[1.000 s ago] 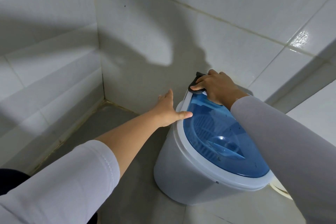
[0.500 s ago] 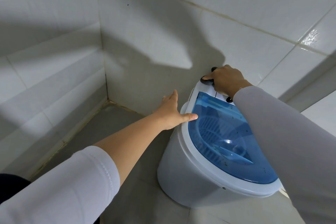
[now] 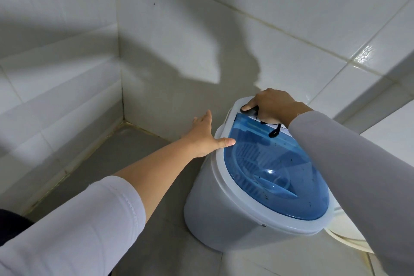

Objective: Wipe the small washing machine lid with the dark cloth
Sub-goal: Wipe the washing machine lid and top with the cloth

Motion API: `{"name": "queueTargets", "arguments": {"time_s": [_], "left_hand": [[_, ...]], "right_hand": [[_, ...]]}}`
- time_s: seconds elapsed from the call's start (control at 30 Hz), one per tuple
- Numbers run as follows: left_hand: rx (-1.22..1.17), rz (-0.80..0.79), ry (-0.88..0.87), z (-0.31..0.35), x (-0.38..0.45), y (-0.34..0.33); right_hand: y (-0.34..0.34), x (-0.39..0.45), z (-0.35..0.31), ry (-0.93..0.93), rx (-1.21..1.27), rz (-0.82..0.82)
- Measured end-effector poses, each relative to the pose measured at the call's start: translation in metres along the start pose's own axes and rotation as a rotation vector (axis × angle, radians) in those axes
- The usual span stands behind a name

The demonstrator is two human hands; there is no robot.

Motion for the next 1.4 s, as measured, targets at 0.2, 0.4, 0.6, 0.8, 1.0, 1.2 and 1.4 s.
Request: {"name": "queueTargets", "arguments": {"time_s": [0.2, 0.4, 0.6, 0.8, 1.0, 1.2, 1.4], "left_hand": [[0.021, 0.012, 0.001, 0.003, -0.004, 0.001], [0.167, -0.018, -0.029, 0.019, -0.003, 0.007], [0.185, 0.062, -0.071, 0.043, 0.028, 0.018], [0.243, 0.035, -0.041, 0.046, 0.053, 0.011], [0.274, 0.031, -0.064, 0.041, 0.058, 0.009], [0.229, 0.035, -0.056, 0.037, 0.057, 0.007], [0.231, 0.054, -0.047, 0.039, 0.053, 0.007]], "right_hand": [[-0.001, -0.012, 0.003, 0.018, 0.053, -0.041], [0.014, -0.016, 0.043, -0.153, 0.169, 0.106], [0.026, -0.011, 0.078, -0.292, 0.29, 0.179], [0.011, 0.004, 0.069, -0.314, 0.324, 0.093], [-0.008, 0.018, 0.061, -0.341, 0.289, 0.029], [-0.006, 0.014, 0.058, -0.348, 0.304, 0.02], [-0.003, 0.001, 0.043, -0.291, 0.402, 0.0]]}}
Point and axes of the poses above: each hand's wrist, its own x-axis towards the middle knuckle, its own y-axis out of the back of the hand, z = x × y, the point moved 6 cm from there along x, towards the middle knuckle, and after that the axes turned 1 degree about -y, right-handed, at the moved point
